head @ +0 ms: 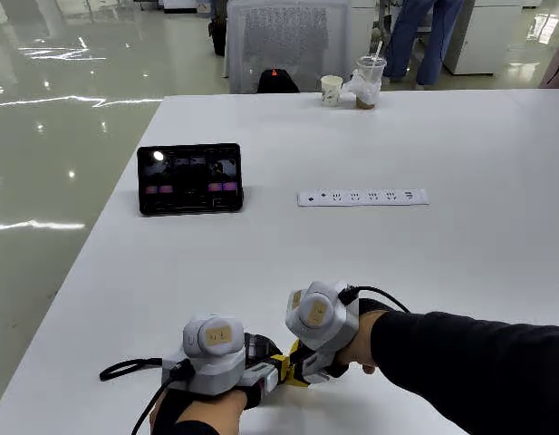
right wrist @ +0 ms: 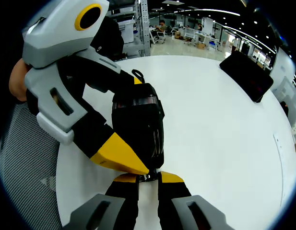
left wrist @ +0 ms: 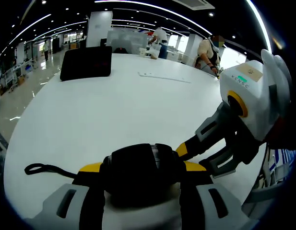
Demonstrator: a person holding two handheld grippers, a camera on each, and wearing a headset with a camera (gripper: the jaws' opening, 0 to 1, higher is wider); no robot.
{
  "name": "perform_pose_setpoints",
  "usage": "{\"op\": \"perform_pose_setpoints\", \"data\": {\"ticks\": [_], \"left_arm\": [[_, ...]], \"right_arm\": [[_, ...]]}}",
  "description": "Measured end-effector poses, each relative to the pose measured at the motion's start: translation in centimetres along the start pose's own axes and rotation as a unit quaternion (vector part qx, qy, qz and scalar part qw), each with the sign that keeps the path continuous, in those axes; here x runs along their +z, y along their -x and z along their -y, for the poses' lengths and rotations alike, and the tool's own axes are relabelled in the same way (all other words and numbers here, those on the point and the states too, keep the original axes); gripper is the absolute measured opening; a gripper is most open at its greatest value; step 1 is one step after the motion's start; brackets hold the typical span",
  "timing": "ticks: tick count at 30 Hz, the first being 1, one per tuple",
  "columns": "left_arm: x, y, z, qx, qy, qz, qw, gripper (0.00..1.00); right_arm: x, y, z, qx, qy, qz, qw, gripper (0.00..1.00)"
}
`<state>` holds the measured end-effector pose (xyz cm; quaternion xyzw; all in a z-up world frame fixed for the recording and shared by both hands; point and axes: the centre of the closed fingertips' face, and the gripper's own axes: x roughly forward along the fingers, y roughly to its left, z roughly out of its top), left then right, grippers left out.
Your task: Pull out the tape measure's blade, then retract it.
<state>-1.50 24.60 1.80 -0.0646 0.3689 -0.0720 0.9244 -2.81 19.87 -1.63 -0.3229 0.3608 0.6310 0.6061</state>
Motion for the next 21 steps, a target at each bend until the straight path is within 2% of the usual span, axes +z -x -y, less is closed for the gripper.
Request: {"op": "perform_pose_setpoints", "data": {"ticks": [16, 21], "left_arm": [[0.04, -0.07, -0.03, 0.001, 0.0, 0.005, 1.0, 0.59], [0.08, -0.07, -0.03, -0.005, 0.001, 0.008, 1.0, 0.6]], "right_arm": [[0.02, 0.01, -0.03, -0.004, -0.006, -0.002, 1.0, 0.12], [0.08, -0.04, -0.16, -0.01, 0.005, -0.007, 0.9999, 0.13]]}}
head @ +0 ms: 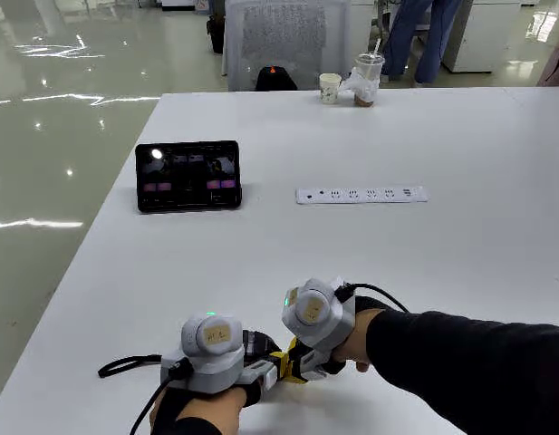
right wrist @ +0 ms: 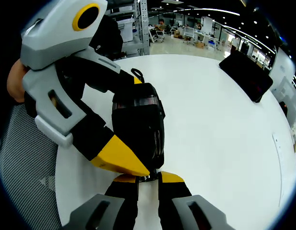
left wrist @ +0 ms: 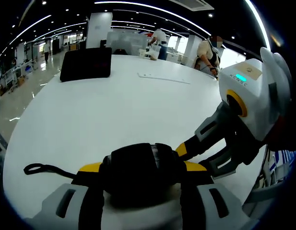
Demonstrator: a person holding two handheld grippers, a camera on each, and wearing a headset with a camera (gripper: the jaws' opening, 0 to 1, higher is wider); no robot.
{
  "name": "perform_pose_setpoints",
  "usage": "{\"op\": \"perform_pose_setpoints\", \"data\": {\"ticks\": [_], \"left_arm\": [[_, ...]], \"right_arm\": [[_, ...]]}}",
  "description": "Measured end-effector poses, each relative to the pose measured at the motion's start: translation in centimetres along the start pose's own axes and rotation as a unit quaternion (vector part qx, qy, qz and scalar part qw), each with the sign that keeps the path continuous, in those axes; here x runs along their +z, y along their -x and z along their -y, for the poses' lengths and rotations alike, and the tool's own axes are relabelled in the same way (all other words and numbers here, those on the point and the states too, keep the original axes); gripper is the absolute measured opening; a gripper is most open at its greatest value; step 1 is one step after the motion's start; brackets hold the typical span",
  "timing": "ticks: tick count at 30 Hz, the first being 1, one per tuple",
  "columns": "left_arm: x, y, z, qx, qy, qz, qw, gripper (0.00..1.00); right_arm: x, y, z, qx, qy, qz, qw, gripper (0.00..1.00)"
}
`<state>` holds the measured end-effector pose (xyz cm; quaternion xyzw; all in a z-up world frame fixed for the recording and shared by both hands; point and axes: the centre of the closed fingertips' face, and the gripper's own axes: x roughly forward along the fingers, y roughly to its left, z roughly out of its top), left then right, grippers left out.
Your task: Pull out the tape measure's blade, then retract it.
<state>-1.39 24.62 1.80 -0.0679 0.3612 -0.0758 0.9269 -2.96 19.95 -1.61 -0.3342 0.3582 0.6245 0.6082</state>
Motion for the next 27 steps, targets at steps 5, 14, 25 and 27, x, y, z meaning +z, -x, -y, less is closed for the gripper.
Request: {"op": "perform_pose_setpoints", "data": {"ticks": [5, 14, 25, 27], "left_arm": [[-0.1, 0.0, 0.1, -0.012, -0.008, -0.014, 0.9998, 0.6], [0.5, 0.4, 0.2, -0.024, -0.07, -0.017, 0.9971, 0.58], [1.4, 0.9, 0.3, -0.043, -0.068, -0.004, 0.9967, 0.58], [1.8, 1.2, 0.9, -0.062, -0.046, 0.008, 0.997, 0.58]], "right_arm": [[-0.1, 0.0, 0.0, -0.017, 0.007, 0.007, 0.9998, 0.13], [-0.1, 0.0, 0.2, -0.03, 0.005, 0.003, 0.9995, 0.13], [0.2, 0.8, 0.1, -0.045, -0.006, 0.015, 0.9989, 0.13], [0.4, 1.1, 0.1, -0.046, -0.01, 0.021, 0.9986, 0.13]]}}
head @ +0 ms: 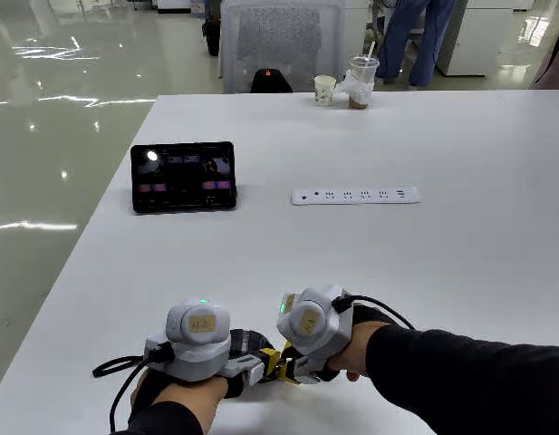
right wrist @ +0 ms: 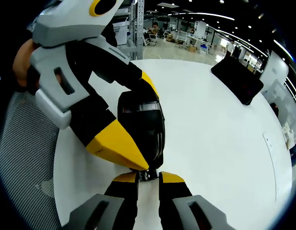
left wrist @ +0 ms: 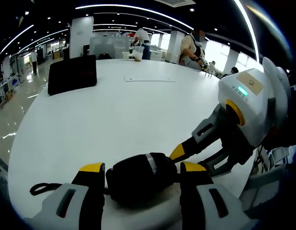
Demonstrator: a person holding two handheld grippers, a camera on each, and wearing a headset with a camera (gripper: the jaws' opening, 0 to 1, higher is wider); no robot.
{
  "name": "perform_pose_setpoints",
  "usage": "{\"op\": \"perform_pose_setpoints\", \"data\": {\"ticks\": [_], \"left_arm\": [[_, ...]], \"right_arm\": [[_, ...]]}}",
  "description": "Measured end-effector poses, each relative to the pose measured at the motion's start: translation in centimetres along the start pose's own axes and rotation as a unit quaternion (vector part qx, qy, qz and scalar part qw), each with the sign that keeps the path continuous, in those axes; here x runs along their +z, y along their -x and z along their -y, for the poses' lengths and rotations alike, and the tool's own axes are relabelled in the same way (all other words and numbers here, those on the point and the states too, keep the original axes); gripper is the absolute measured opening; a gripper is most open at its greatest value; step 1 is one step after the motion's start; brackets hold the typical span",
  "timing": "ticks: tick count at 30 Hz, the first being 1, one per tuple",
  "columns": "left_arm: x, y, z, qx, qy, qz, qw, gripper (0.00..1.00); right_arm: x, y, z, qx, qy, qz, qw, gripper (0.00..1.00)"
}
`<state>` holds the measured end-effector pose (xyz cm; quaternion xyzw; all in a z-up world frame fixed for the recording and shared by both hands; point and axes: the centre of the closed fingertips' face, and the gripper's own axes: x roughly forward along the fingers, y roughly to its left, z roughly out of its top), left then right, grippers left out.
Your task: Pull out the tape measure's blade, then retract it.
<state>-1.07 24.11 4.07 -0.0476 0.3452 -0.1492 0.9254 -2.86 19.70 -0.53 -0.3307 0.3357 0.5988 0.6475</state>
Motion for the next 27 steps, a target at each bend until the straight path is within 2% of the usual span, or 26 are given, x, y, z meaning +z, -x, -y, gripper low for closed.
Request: {"op": "perform_pose_setpoints", "data": {"ticks": [2, 3, 7, 10, 14, 15, 16, 17, 19, 21, 22, 24, 27], "left_arm": [[0.2, 0.5, -0.1, -0.008, 0.003, 0.005, 1.0, 0.59], [0.3, 0.7, -0.3, -0.007, -0.005, 0.008, 0.9999, 0.59], [0.3, 1.3, -0.7, -0.016, -0.008, 0.014, 0.9997, 0.64], [-0.1, 1.6, -0.8, -0.033, -0.001, 0.008, 0.9994, 0.68], [-0.5, 2.1, -1.2, -0.043, -0.002, 0.008, 0.999, 0.75], [-0.6, 2.2, -0.3, -0.079, 0.013, 0.009, 0.9968, 0.78], [-0.7, 2.2, 0.0, -0.088, 0.019, 0.01, 0.9959, 0.83], [-1.1, 2.3, -0.3, -0.088, 0.022, 0.006, 0.9959, 0.87], [-1.5, 2.7, -0.2, -0.099, 0.002, 0.006, 0.9951, 0.9], [-1.8, 2.8, -0.4, -0.097, -0.005, 0.008, 0.9953, 0.98], [-2.1, 3.1, -0.3, -0.102, -0.013, 0.003, 0.9947, 0.99], [-2.2, 3.4, 0.0, -0.119, -0.021, 0.01, 0.9926, 0.99], [-2.5, 3.9, -0.6, -0.113, -0.037, 0.009, 0.9929, 0.99]], "right_arm": [[0.3, 0.5, 0.0, -0.002, -0.007, 0.011, 0.9999, 0.14], [0.4, 0.8, -0.1, -0.003, -0.013, 0.016, 0.9998, 0.14], [0.1, 1.4, 0.1, -0.01, -0.019, 0.024, 0.9995, 0.14], [-0.1, 2.1, 0.1, -0.016, -0.032, 0.032, 0.9988, 0.14], [-0.3, 2.9, 0.0, -0.022, -0.046, 0.045, 0.9977, 0.16], [-0.3, 3.2, 0.0, -0.024, -0.052, 0.048, 0.9972, 0.16], [-0.4, 3.3, 0.0, -0.025, -0.053, 0.049, 0.997, 0.16], [-0.5, 3.7, 0.0, -0.028, -0.059, 0.051, 0.9965, 0.17], [-0.7, 4.3, -0.1, -0.033, -0.068, 0.058, 0.9954, 0.18], [-0.9, 4.8, -0.2, -0.037, -0.075, 0.064, 0.9944, 0.19], [-1.1, 5.0, -0.2, -0.039, -0.078, 0.066, 0.994, 0.2], [-1.5, 5.6, -0.2, -0.044, -0.08, 0.069, 0.9934, 0.22], [-2.0, 6.5, 0.2, -0.056, -0.094, 0.079, 0.9908, 0.24]]}}
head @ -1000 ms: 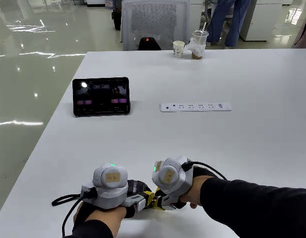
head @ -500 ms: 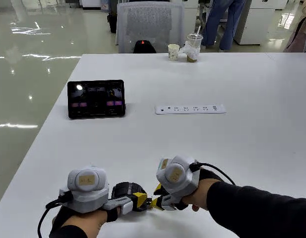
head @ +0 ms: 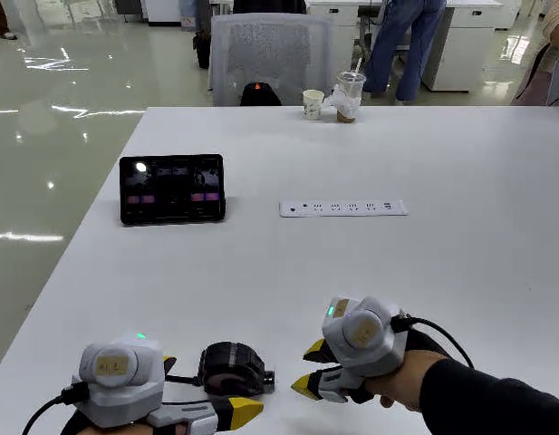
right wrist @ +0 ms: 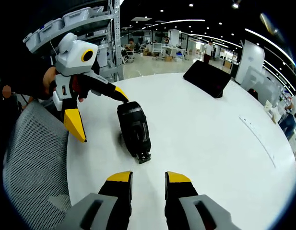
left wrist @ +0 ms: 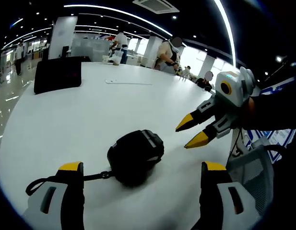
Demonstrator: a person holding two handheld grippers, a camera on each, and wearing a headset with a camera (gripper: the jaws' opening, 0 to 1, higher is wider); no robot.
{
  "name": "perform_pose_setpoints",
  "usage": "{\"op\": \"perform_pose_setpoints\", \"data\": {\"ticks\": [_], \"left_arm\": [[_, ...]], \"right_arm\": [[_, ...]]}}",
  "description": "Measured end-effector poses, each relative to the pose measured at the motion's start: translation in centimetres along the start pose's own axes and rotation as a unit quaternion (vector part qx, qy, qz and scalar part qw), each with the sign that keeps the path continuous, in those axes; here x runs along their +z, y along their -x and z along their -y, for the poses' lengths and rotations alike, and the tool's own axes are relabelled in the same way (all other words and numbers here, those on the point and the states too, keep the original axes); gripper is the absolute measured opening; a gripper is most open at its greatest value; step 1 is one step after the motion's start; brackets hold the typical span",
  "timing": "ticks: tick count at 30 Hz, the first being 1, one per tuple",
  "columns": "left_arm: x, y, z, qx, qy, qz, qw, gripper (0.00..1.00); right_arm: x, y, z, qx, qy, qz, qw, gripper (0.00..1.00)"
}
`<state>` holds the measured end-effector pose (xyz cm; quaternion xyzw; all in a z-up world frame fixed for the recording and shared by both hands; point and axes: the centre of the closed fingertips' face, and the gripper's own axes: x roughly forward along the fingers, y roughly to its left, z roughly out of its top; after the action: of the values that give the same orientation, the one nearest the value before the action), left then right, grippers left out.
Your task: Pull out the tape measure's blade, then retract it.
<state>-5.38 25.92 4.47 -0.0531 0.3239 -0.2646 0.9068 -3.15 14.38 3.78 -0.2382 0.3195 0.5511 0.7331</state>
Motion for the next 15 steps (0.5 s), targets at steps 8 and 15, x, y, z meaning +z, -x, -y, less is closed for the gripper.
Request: {"op": "perform_pose_setpoints", "data": {"ticks": [8, 15], "left_arm": [[-0.6, 1.7, -0.4, -0.017, -0.009, -0.017, 0.9997, 0.99], [-0.7, 2.7, -1.2, -0.018, -0.025, -0.024, 0.9992, 0.99]], "right_arm": [[-2.2, 3.0, 1.0, -0.023, -0.055, 0.006, 0.9982, 0.35], [-3.7, 5.0, 1.6, -0.04, -0.078, 0.015, 0.9961, 0.46]]}}
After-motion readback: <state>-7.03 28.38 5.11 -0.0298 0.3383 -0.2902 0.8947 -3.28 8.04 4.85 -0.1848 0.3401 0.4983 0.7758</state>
